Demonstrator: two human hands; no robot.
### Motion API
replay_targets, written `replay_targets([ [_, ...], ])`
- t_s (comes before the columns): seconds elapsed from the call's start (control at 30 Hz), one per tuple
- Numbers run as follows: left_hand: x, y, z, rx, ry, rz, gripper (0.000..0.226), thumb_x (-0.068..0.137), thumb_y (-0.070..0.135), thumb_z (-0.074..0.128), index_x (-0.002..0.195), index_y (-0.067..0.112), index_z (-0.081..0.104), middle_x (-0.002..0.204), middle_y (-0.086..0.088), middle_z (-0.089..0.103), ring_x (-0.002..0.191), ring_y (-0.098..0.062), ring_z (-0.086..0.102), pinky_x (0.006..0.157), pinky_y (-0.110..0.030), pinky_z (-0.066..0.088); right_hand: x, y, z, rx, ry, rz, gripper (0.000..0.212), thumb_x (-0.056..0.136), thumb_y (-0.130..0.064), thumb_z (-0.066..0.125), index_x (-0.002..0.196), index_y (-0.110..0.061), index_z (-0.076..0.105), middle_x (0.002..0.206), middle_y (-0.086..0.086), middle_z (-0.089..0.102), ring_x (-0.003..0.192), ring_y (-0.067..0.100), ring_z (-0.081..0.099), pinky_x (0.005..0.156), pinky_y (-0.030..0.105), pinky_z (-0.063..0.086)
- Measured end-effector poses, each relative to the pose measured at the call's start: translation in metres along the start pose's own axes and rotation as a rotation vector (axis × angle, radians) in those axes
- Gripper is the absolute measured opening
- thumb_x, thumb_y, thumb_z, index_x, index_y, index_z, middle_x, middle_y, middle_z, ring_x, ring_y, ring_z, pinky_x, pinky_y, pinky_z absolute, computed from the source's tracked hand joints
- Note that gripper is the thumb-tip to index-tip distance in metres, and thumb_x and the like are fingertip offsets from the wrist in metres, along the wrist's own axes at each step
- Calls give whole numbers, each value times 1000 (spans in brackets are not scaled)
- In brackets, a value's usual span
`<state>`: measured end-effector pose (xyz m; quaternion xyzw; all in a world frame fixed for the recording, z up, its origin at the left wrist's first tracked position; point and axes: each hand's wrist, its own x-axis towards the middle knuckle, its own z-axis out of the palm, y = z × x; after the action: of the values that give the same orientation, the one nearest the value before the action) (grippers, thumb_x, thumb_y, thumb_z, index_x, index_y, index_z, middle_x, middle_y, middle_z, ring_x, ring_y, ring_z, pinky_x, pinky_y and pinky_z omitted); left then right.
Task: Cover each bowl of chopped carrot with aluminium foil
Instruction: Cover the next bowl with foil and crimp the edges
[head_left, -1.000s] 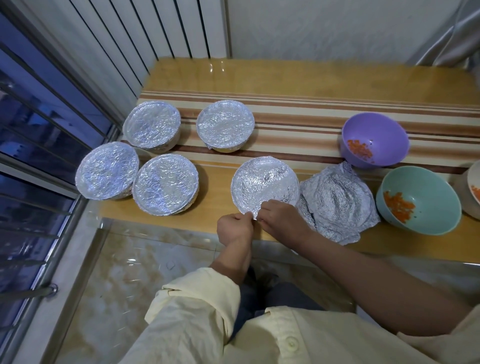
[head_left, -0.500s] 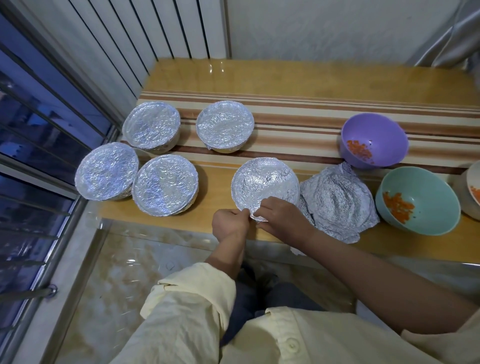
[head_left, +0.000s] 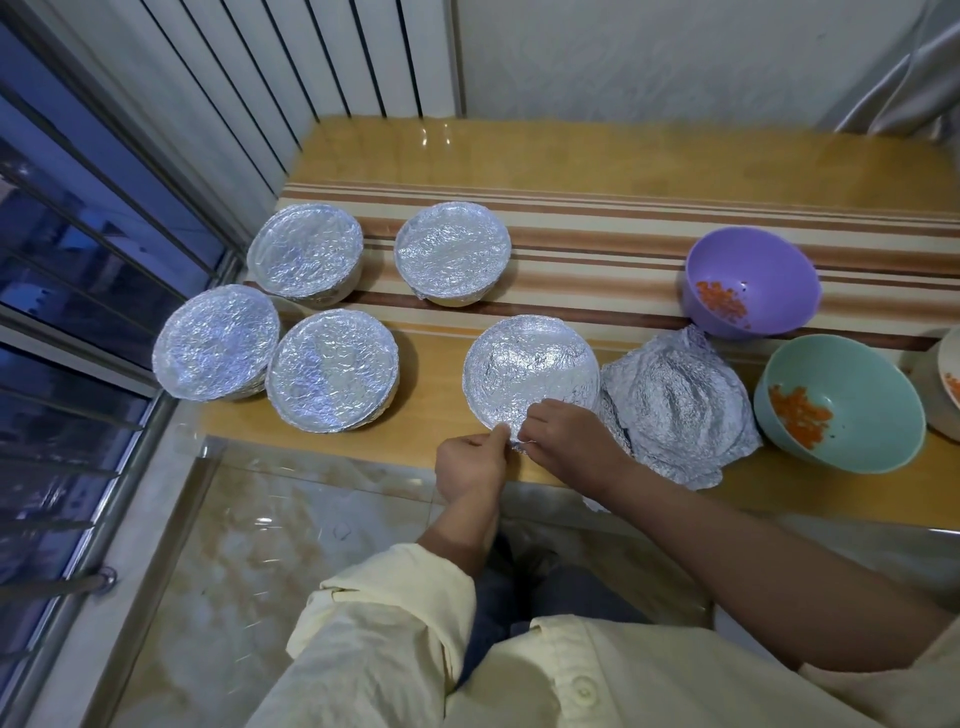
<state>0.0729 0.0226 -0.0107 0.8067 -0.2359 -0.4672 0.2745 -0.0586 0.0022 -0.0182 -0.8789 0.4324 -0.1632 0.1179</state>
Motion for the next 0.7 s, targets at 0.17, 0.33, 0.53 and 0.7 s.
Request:
replay_targets([
  [0.17,4,5,3,79,21,25,28,79,28,69,64,4,73,67,-19,68,62,-30,56,68,-32,53,2,-2,3,0,7,22,23,62,1,79,59,-9,58,61,5,51,55,25,53,42,29,44],
  [0.33,4,5,3,87,-1,26,38,79,38,71,59,6,71,70,-19,70,63,-32,59,68,-31,51,3,-4,0,8,41,8,18,67,-1,74,61,-9,58,61,6,52,54,25,53,43,26,41],
  [0.53,5,6,5,165,-12,61,28,83,27,68,70,3,75,68,-17,68,63,-28,54,61,-27,41,4,-5,2,34,40,39,24,63,-1,81,60,-8,58,60,6,52,54,24,54,42,26,41],
  [0.7,9,12,1,270,-7,97,26,85,25,67,75,3,75,63,-13,59,67,-32,53,62,-26,36,2,0,-3,71,16,23,23,59,-7,86,71,-7,66,68,6,57,62,26,57,50,27,43],
])
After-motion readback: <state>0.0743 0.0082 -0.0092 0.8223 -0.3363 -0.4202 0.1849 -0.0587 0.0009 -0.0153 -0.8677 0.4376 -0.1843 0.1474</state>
